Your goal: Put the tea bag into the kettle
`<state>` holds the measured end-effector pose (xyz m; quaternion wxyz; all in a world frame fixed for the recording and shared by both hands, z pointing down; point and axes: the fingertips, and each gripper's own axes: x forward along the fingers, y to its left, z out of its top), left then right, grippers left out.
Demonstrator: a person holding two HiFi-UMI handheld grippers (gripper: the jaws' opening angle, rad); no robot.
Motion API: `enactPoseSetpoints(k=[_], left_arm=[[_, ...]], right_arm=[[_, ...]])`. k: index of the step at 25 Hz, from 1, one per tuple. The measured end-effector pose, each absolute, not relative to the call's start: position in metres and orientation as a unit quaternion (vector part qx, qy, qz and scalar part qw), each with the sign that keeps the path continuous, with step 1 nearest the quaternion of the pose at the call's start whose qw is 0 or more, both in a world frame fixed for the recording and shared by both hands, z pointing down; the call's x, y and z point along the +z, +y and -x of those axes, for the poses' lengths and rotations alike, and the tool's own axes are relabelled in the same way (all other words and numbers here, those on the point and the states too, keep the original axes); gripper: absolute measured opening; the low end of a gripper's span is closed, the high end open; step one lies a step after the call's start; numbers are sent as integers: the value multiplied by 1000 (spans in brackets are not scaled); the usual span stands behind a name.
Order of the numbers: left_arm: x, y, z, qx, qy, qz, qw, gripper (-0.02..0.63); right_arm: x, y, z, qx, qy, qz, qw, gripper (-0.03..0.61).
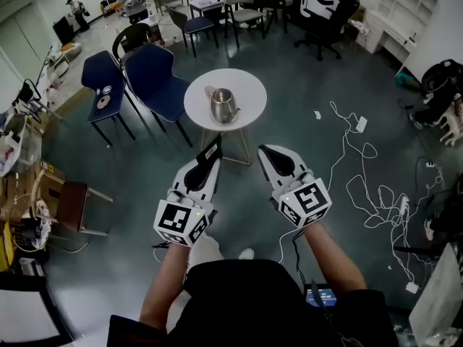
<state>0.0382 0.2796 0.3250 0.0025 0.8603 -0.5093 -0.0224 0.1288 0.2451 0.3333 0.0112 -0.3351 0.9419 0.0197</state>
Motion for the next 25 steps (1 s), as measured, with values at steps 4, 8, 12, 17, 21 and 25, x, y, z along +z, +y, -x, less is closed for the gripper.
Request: enactPoseSetpoints(k=[4, 8, 12, 17, 21, 25], left_arm=[[328, 276, -46, -18, -510, -860, 3, 35], [329, 268, -49, -17, -511, -860, 2, 35], [330, 255, -51, -15, -513, -858, 3, 35], [332, 240, -45, -18, -517, -856, 10, 35], [334, 224, -40, -20, -522, -853, 15, 35], [337, 208, -35, -17, -522, -852, 16, 35]], right_arm=[[334, 241, -136, 18, 942, 336, 14, 18], [338, 233, -138, 19, 942, 336, 8, 18], [341, 221, -141, 20, 942, 336, 3, 18], [342, 205, -137, 20, 943, 334, 0, 18], [343, 191, -131, 20, 945, 328, 0, 18], [343, 173, -125, 19, 945, 327, 1, 18]])
